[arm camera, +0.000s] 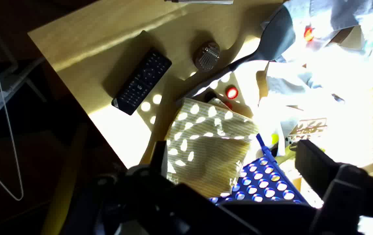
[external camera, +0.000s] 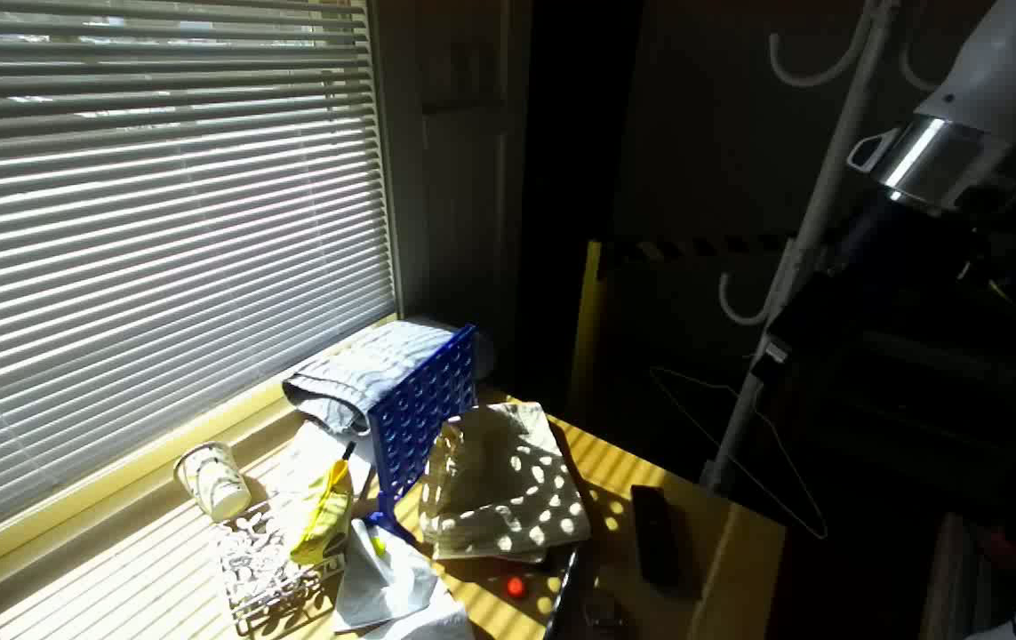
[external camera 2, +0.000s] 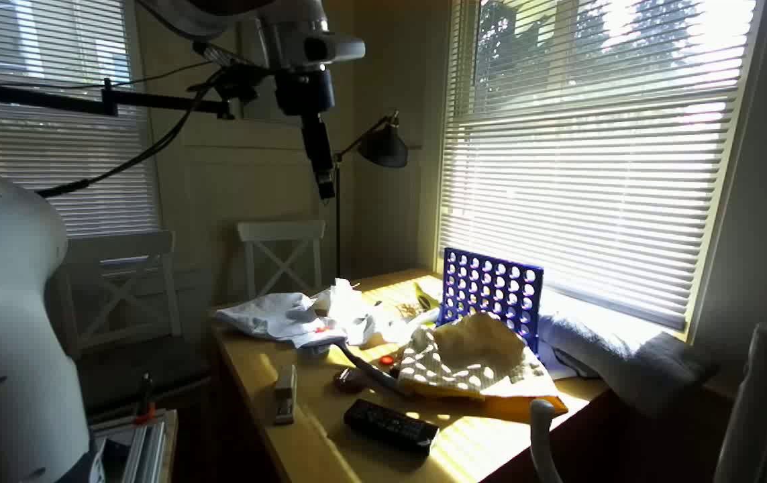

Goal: Put the hanger on the table

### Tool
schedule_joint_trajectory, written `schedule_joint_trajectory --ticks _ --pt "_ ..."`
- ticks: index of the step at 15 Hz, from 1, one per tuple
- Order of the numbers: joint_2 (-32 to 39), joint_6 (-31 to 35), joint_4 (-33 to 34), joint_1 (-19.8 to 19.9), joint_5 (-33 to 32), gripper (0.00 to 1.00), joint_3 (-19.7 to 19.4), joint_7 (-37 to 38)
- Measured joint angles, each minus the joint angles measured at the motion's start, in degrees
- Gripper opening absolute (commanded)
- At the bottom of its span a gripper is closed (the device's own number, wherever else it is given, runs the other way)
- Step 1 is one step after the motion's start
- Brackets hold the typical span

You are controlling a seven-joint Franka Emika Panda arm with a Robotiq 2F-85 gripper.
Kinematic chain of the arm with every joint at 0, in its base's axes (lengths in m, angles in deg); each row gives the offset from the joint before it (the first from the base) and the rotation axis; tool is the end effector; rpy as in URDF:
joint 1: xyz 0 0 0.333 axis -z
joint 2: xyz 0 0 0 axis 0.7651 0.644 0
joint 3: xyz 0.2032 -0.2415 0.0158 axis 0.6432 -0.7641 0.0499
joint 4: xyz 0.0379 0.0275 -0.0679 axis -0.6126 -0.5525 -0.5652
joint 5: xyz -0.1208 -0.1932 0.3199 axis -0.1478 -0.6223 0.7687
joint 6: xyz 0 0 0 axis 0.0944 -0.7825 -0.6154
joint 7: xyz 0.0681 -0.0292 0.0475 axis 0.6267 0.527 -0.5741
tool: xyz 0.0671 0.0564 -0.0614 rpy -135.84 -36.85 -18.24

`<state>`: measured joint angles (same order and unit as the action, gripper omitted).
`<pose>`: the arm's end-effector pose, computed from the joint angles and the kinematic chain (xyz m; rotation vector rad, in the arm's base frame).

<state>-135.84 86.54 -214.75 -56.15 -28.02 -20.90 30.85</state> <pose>0.3026 0.1343 0.5260 -2.9289 0.3494 -0.3381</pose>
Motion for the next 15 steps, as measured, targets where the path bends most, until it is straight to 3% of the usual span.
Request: schedule_joint_trajectory --ticks 15 --pt "0.0 1.2 -0.3 0.9 -0.2 1.0 0.2 0.5"
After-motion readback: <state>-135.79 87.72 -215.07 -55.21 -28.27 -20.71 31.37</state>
